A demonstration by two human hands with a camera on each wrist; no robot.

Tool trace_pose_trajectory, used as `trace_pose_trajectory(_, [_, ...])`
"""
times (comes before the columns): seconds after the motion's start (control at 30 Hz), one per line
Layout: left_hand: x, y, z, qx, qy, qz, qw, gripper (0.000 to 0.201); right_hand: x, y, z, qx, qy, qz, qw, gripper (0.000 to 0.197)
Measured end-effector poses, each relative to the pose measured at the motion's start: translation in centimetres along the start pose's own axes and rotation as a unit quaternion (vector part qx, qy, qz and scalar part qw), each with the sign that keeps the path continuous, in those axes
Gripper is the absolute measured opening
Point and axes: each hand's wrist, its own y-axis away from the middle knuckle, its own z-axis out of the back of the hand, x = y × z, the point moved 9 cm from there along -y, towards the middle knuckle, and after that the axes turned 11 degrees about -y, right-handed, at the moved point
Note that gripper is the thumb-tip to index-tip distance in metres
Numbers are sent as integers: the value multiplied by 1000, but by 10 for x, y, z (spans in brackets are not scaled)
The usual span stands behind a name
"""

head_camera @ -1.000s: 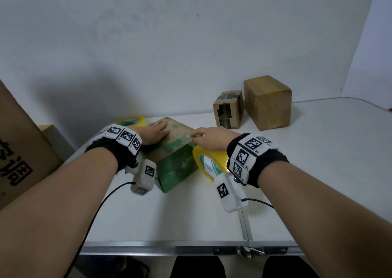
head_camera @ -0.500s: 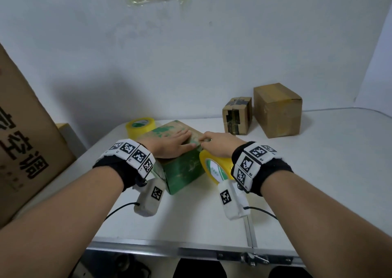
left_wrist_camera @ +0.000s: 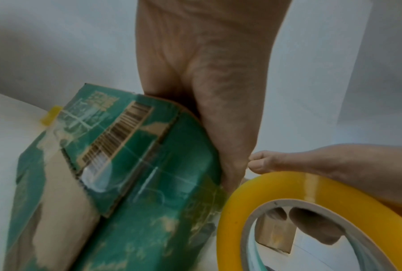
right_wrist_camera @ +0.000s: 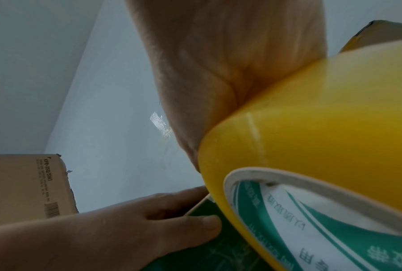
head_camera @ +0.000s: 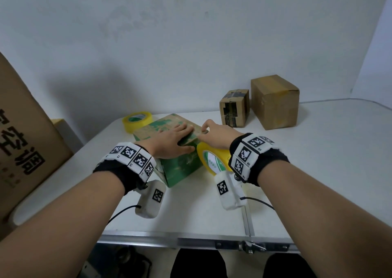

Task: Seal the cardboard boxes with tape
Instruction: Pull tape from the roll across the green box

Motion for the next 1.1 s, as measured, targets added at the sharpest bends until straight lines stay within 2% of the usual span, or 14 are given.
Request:
trace_pose_trajectory(0.23, [-4, -4, -6, -3, 16, -8, 1000, 69, -11, -5, 3, -14, -32, -29, 999, 68])
trace_pose_trajectory(0.4, [-6, -8, -11, -15, 12, 6, 1000, 81, -15, -4, 5, -18, -61, -25, 998, 74])
trace_pose_trajectory(0.6, [-6, -3, 2, -9, 36, -2, 999, 74, -35, 4, 14, -5, -154, -48, 987, 83])
trace_pose_trajectory(0.67, [-2, -7, 6, -5, 12, 4, 1000, 72, -38, 6, 17, -3, -206, -47, 977, 78])
trace_pose_trajectory(0.73, [3, -8, 16, -28, -20, -4, 999, 71, -28, 10, 26, -25, -281, -14, 959, 54])
trace_pose_trajectory(0.77, [4, -6, 25, -44, -19, -23, 999, 68, -21, 13, 33, -35, -314, 7, 949, 48])
trace_pose_trajectory(0.83, [3, 0, 40, -52, 46, -63, 996, 59, -6, 19, 47, -47, -367, 46, 928, 52])
trace_pose_trajectory(0.9, [10, 6, 50, -7, 143, -50, 988, 50, 14, 27, 64, -54, -400, 84, 911, 47])
trace_pose_trajectory(0.97, [24, 8, 56, 32, 270, -21, 962, 44, 33, 28, 81, -60, -424, 112, 897, 39])
trace_pose_trajectory(1.03, [34, 10, 58, 67, 402, 10, 913, 35, 52, 28, 93, -70, -439, 134, 886, 45])
trace_pose_trajectory(1.07, [39, 11, 59, 72, 423, 19, 903, 32, 61, 27, 98, -73, -443, 149, 881, 49])
trace_pose_trajectory(1.1, [44, 10, 62, 68, 414, 24, 907, 33, 69, 26, 101, -75, -446, 156, 878, 50])
